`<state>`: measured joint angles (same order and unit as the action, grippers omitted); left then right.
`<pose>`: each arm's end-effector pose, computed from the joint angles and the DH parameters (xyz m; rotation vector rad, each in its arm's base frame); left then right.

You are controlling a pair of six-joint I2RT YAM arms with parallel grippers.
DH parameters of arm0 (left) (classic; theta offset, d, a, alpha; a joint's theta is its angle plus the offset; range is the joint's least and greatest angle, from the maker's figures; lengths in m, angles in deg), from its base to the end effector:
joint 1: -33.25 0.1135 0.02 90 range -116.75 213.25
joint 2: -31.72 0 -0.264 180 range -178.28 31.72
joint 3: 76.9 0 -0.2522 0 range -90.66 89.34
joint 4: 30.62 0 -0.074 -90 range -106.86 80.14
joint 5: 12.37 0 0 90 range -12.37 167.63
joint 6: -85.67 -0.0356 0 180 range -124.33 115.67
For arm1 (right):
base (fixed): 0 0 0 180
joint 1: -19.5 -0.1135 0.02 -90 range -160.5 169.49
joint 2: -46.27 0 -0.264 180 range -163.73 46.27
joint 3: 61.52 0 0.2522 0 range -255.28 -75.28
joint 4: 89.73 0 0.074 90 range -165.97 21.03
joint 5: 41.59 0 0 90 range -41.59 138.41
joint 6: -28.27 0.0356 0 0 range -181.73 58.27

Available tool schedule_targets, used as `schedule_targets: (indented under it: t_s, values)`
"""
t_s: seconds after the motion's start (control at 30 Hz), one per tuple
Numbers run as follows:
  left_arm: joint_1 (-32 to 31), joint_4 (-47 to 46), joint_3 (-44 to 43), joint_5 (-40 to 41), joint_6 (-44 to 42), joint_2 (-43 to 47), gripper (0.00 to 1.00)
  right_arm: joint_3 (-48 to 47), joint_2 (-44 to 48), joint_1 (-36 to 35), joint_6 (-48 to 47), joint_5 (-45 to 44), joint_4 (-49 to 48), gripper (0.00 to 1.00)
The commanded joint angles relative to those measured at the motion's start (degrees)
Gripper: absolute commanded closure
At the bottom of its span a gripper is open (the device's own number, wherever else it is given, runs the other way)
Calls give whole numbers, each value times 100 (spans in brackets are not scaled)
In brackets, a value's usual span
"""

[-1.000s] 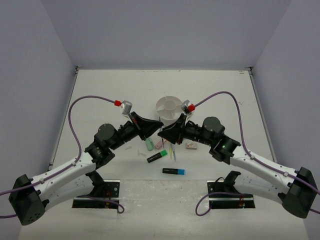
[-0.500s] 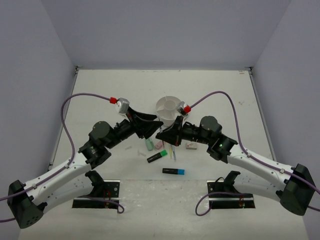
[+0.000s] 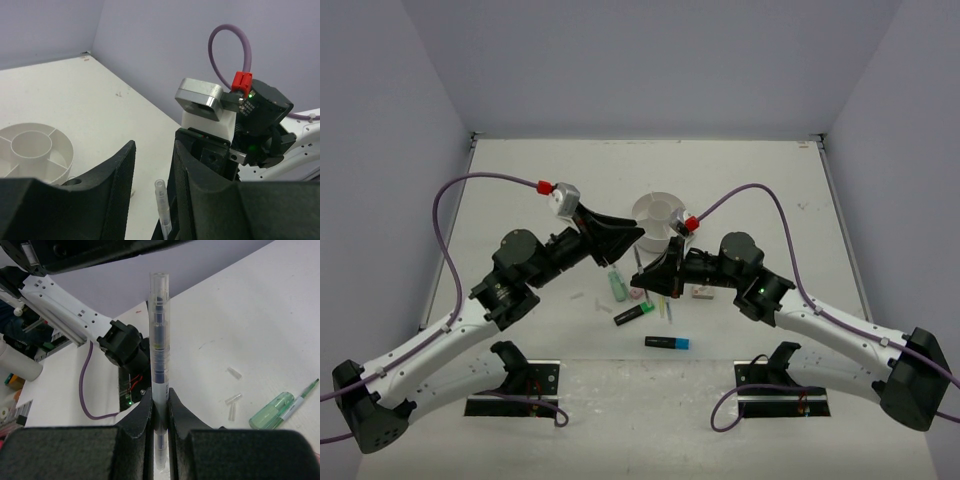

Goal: Sort the stationery into containers
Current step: Close the pen cap on the pen.

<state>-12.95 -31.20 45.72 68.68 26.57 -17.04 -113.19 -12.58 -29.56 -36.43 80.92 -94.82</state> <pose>0.1366 -0.1504 0.3673 0.3412 1.4894 -1.2073 0.1412 0.1920 0.3041 -0.8373 1.6029 1.4188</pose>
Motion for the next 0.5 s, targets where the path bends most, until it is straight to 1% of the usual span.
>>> schedule_targets:
  t_s: [0.0, 0.1, 0.2, 0.23, 0.3, 0.37, 0.43, 0.47]
  values:
    - [-11, 159, -145, -231, -143, -54, 63, -244, 131, -6, -167, -25, -118, 100]
    - [-4, 134, -105, -345, -121, -63, 67, -269, 163, 1, -184, -50, -76, 100]
    - [-11, 67, -28, -422, -11, -63, 74, -287, 198, 1, -191, -94, -49, 100]
    - [-12, 63, -24, -447, -5, -63, 74, -295, 198, 1, -192, -95, -48, 100]
    - [-10, -4, 28, -560, 65, -100, 78, -324, 192, -5, -192, -115, -44, 100]
    - [-4, -52, 58, -600, 98, -128, 85, -349, 178, 1, -201, -122, -19, 100]
    - [-4, -74, 77, -648, 127, -180, 97, -395, 179, 1, -201, -122, -7, 100]
    - [-4, -78, 89, -661, 136, -199, 100, -418, 189, 1, -201, -142, -1, 100]
